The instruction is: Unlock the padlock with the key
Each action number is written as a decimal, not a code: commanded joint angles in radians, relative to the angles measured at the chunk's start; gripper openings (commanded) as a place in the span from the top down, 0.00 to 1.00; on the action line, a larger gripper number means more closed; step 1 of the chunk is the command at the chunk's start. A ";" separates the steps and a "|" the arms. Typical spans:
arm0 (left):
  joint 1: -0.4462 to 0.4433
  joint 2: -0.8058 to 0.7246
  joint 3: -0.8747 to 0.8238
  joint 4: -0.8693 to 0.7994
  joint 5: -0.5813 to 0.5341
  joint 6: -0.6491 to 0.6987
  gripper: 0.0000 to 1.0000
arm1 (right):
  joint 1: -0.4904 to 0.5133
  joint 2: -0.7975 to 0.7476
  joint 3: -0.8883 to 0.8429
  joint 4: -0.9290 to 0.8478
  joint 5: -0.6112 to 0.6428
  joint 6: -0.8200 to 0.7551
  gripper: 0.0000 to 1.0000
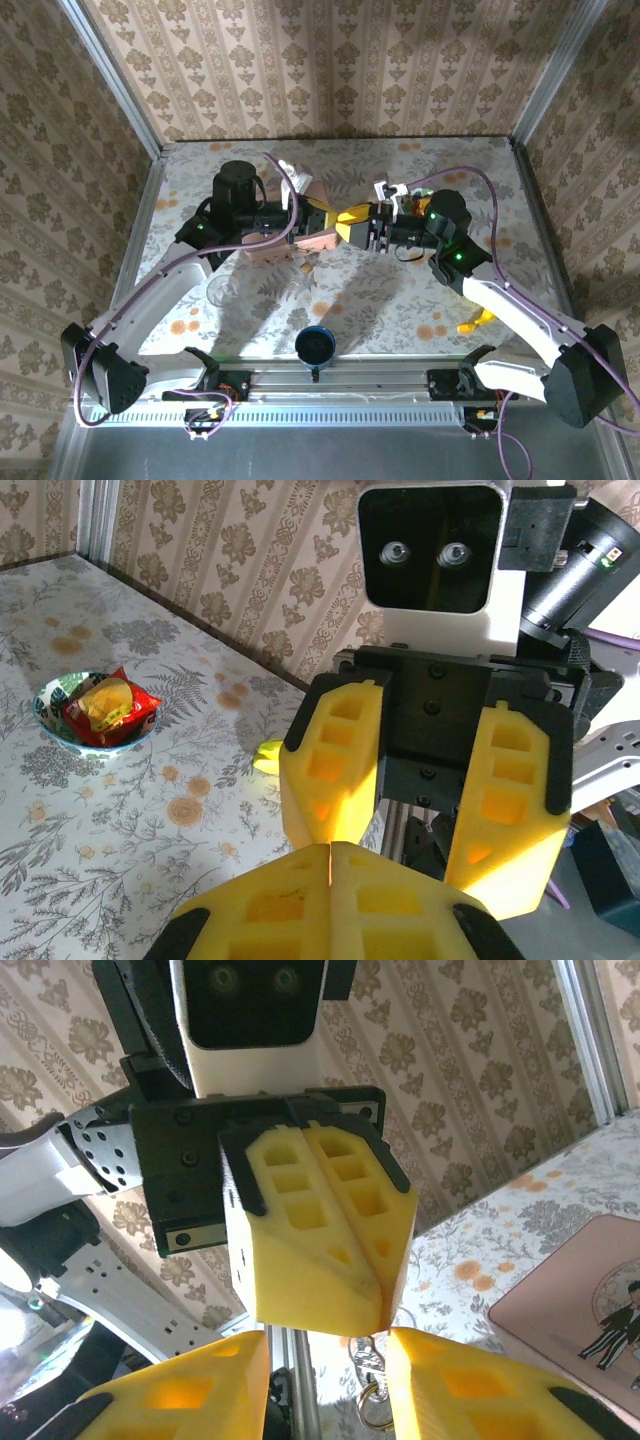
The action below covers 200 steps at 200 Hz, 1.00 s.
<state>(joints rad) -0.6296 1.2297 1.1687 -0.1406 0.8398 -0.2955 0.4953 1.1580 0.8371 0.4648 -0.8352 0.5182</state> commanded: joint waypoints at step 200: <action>0.029 0.001 -0.009 0.117 0.068 -0.082 1.00 | 0.008 0.038 0.042 -0.007 -0.031 -0.027 0.85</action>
<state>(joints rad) -0.6079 1.2316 1.1664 -0.0593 0.8722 -0.3588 0.4984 1.2049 0.8558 0.4610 -0.8532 0.4999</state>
